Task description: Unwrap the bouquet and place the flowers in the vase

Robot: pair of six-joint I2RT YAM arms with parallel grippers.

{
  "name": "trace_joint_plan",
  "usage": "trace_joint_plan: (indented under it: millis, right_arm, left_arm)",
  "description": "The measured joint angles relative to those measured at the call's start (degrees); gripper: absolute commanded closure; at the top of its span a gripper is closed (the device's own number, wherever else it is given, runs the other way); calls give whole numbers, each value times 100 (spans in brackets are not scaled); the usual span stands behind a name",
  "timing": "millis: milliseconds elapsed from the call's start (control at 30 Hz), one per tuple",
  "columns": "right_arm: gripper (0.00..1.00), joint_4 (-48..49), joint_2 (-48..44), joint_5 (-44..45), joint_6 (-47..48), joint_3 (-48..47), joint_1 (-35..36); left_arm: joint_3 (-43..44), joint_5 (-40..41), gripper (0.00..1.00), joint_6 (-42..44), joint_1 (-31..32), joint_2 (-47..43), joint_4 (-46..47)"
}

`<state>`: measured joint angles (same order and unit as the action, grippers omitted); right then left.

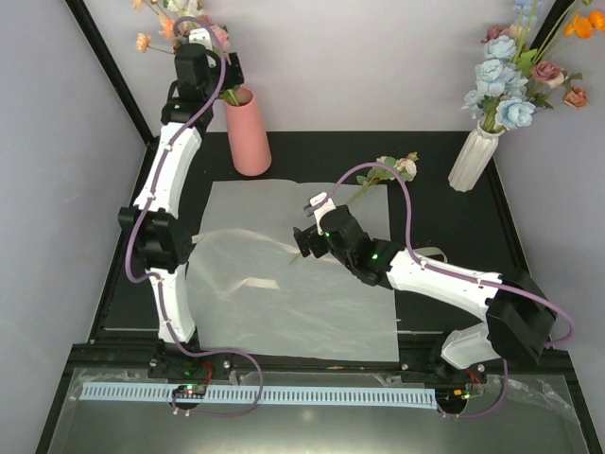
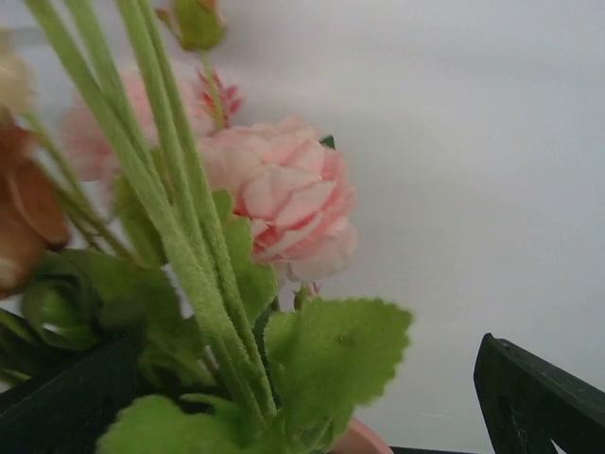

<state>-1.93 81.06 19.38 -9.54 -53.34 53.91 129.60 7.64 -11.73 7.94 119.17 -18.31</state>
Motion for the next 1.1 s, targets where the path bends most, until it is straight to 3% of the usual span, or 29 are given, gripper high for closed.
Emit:
trace_joint_plan:
  millis: [400,700,867,1100]
  right_arm:
    - [0,-109,0,24,7,-33,0]
    - [0,-197,2,275,-74,-103,-61]
    - [0,-413,94,459,-516,-219,-280]
    - [0,-1486,726,651,-1860,-929,-909]
  left_arm:
    - [-348,855,1,-98,-44,-1729,-452]
    - [-3316,817,1,-284,-81,-3978,-210]
    - [-4968,170,1,-520,-81,-5296,-168]
    - [-6306,-1051,1,-645,-81,-6306,-632]
